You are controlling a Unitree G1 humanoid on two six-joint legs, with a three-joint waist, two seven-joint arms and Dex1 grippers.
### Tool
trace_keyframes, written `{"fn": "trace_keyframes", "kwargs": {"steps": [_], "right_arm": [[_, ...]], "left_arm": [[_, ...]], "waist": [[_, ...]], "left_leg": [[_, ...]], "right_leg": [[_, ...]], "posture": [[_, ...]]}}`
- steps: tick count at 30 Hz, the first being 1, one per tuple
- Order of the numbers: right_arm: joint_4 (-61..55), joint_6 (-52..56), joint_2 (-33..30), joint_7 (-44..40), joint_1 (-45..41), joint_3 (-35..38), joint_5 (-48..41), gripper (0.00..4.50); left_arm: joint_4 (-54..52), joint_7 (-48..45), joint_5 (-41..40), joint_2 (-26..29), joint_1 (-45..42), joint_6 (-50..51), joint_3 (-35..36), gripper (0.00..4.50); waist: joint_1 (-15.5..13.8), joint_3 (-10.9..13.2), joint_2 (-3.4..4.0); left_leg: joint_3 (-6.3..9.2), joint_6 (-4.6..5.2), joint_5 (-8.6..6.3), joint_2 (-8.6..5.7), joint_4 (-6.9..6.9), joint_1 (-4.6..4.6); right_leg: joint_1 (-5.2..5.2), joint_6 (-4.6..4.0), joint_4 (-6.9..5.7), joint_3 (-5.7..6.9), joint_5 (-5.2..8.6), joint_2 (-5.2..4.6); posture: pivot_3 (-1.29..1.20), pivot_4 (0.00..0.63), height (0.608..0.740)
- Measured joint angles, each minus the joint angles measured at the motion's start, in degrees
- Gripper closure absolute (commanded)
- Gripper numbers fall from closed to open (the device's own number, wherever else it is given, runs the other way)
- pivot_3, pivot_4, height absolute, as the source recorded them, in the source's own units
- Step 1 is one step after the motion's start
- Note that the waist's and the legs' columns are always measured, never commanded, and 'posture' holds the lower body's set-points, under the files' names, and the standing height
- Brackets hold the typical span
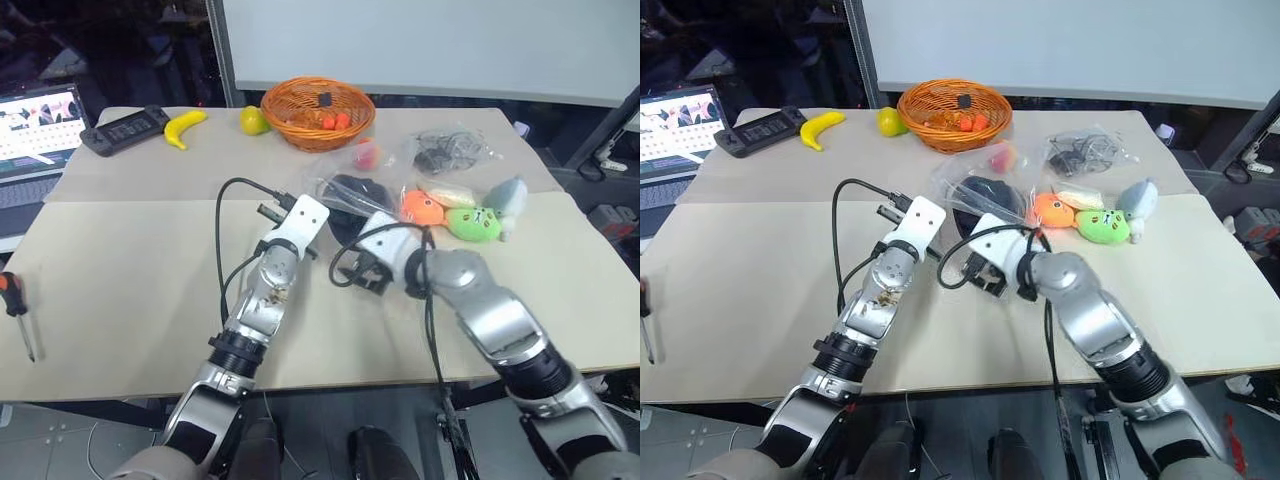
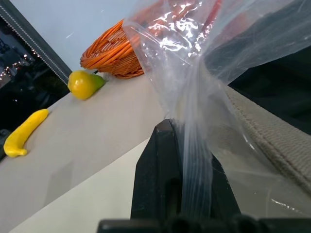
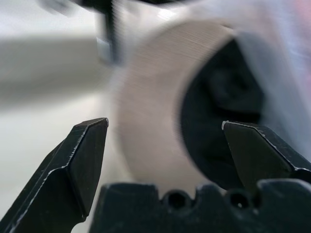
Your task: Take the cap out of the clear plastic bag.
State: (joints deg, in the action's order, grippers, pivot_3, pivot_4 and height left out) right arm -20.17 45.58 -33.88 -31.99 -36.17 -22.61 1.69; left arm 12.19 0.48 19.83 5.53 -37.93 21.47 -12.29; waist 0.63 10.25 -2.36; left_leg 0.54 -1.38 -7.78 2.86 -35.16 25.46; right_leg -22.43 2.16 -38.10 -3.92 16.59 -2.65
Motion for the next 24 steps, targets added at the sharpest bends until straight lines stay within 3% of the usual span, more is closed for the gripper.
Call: {"fn": "trace_keyframes", "kwargs": {"steps": [12, 23, 24], "right_arm": [[7.45, -7.99, 0.99, 2.63, 1.57, -10.98, 15.19, 0.02], [17.06, -14.53, 7.05, 9.90, 1.16, -9.47, 22.55, 0.02], [17.87, -14.76, 7.79, 10.76, 1.15, -9.08, 22.98, 0.26]], "left_arm": [[-3.31, -0.77, 0.32, 0.21, 0.97, 0.76, 0.04, 4.50], [-13.59, -4.46, 0.37, 1.30, 5.23, 4.59, -0.39, 4.50], [-14.66, -4.89, 0.40, 1.39, 5.93, 5.13, -0.45, 4.50]], "waist": [[0.14, 0.00, 0.00], [0.12, -0.01, 0.01], [0.14, -0.01, 0.01]], "left_leg": [[-0.01, 0.00, 0.00, 0.00, -0.03, 0.00], [0.00, -0.02, 0.01, 0.00, -0.02, -0.17], [0.00, -0.02, 0.01, 0.00, -0.03, -0.17]], "right_leg": [[0.00, 0.00, -0.02, -0.01, 0.00, 0.00], [0.13, -0.01, -0.08, -0.02, -0.01, 0.00], [0.13, -0.01, -0.08, -0.02, -0.01, 0.00]], "posture": [[0.00, 0.150, 0.740], [0.00, 0.150, 0.740], [0.00, 0.150, 0.740]]}}
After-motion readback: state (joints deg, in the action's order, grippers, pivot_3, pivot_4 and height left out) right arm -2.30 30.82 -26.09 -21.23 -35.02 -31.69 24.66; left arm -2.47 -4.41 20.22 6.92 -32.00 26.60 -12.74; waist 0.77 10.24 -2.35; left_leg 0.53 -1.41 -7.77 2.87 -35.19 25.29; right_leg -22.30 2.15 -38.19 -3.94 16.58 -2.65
